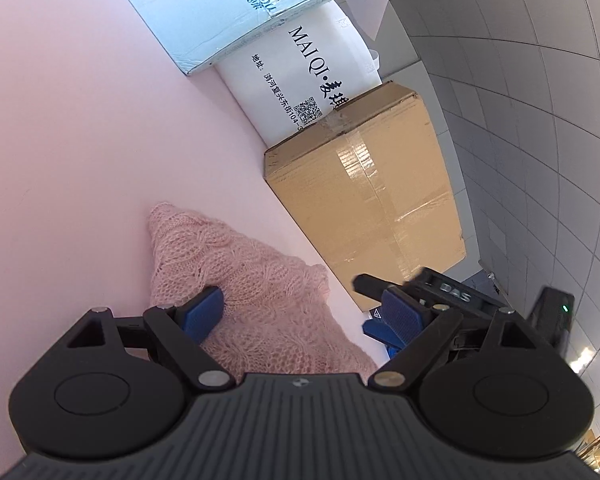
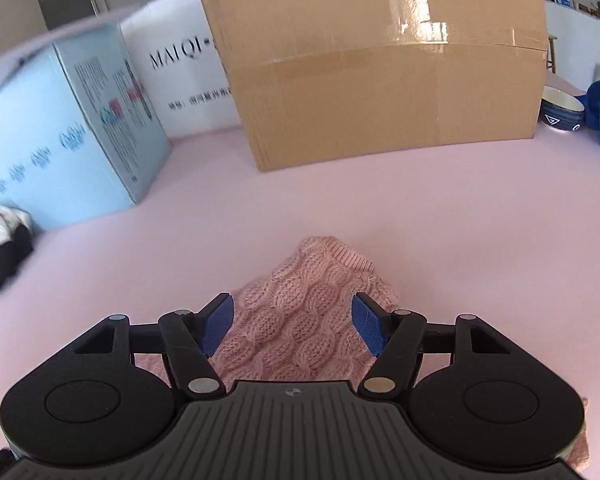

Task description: Fold clothes

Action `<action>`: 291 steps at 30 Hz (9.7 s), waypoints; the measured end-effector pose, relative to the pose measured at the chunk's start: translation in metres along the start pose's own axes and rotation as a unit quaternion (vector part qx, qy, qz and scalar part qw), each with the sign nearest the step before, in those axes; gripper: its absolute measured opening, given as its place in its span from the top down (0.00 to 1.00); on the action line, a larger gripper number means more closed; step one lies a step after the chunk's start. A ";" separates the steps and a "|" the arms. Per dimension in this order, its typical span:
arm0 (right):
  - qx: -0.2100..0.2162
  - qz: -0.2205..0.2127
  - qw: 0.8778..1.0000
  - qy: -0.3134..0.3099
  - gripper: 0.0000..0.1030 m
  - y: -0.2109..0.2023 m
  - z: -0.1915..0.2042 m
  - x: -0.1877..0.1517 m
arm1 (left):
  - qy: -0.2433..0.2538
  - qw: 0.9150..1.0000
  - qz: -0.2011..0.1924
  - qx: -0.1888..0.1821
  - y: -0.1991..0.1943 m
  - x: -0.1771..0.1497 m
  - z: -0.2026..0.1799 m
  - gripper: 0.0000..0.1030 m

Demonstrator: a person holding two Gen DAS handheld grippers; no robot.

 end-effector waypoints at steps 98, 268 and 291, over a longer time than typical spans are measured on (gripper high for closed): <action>0.195 -0.261 0.916 0.233 0.04 -0.082 -0.132 -0.105 | 0.270 0.955 0.123 -0.015 -0.002 -0.073 -0.040 0.15; 0.087 -0.191 0.919 0.332 0.70 -0.079 -0.142 -0.131 | 0.207 0.973 0.060 0.087 0.010 -0.049 -0.014 0.56; 0.029 -0.289 0.937 0.194 0.79 -0.117 -0.110 -0.113 | 0.240 0.967 0.017 0.087 0.007 -0.041 -0.025 0.71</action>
Point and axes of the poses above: each gripper's, at about its wrist camera, not at the fingertips, and y roughly the way its jaws point, z to its left, x to its top, the point moved 10 cm from there along y, roughly the way its jaws point, and after that the axes turned 9 degrees about -y, right-handed, at the moved point
